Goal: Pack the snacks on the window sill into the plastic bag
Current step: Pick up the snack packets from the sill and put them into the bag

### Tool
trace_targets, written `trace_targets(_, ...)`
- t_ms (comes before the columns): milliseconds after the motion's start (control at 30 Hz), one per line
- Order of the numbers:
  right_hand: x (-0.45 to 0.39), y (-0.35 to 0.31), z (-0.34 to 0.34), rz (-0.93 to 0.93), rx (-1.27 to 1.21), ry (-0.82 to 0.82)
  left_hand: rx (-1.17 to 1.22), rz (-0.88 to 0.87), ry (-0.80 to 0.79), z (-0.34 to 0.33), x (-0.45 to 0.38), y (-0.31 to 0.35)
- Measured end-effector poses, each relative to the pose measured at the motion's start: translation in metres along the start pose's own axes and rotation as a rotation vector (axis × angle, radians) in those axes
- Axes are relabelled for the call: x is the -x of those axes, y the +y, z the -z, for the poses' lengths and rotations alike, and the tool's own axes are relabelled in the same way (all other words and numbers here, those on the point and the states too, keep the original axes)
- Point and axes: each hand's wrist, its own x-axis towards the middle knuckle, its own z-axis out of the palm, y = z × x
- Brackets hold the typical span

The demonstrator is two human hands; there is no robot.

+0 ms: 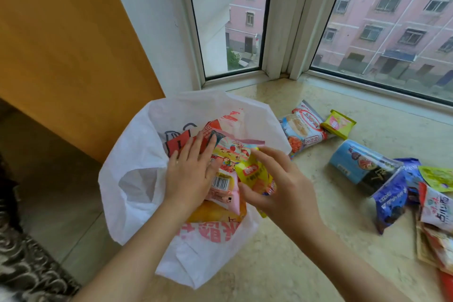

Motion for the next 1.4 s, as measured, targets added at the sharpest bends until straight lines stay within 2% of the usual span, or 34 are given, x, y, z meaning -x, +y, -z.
trace_targets(133,-0.02,-0.03,-0.032,0.027,0.014,0.006,-0.095,0.04,0.023,0.01,0.008,-0.031)
trace_targets(200,-0.028,-0.04,-0.054,0.079,0.098,-0.03,-0.121,0.045,0.053,0.017,0.013,-0.044)
trace_targets(300,-0.039,-0.049,-0.088,0.146,0.242,-0.088,-0.157,0.072,0.008,0.022,0.021,-0.06)
trace_targets(467,-0.047,-0.05,-0.126,0.206,0.452,-0.162,-0.133,0.1,-0.022,0.023,0.032,-0.08)
trace_targets(600,-0.043,-0.038,-0.141,0.257,0.514,-0.242,-0.081,0.077,-0.036,0.021,0.039,-0.081)
trace_targets(767,-0.033,-0.025,-0.131,0.302,0.444,-0.162,-0.087,0.027,-0.027,0.023,0.04,-0.071)
trace_targets(900,-0.027,-0.003,-0.103,0.335,0.371,-0.005,-0.112,-0.039,0.022,0.017,0.039,-0.054)
trace_targets(967,-0.018,0.013,-0.086,0.216,0.382,0.085,-0.098,-0.092,0.043,0.014,0.037,-0.038)
trace_targets(1033,-0.009,0.024,-0.071,-0.034,0.347,0.138,-0.075,-0.167,0.046,0.009,0.035,-0.019)
trace_targets(1100,-0.004,0.028,-0.064,-0.229,0.267,0.146,-0.059,-0.228,0.05,0.004,0.03,-0.002)
trace_targets(1133,-0.002,0.028,-0.063,-0.258,0.244,0.13,-0.06,-0.245,0.036,0.003,0.027,0.007)
trace_targets(1233,0.012,0.031,-0.063,-0.249,0.303,0.006,-0.151,-0.281,-0.085,-0.001,0.018,0.02)
trace_targets(1333,0.022,0.036,-0.065,-0.432,0.399,-0.211,-0.211,-0.243,-0.171,0.0,0.015,0.025)
trace_targets(1400,0.02,0.036,-0.065,-0.506,0.426,-0.252,-0.229,-0.212,-0.186,0.002,0.013,0.029)
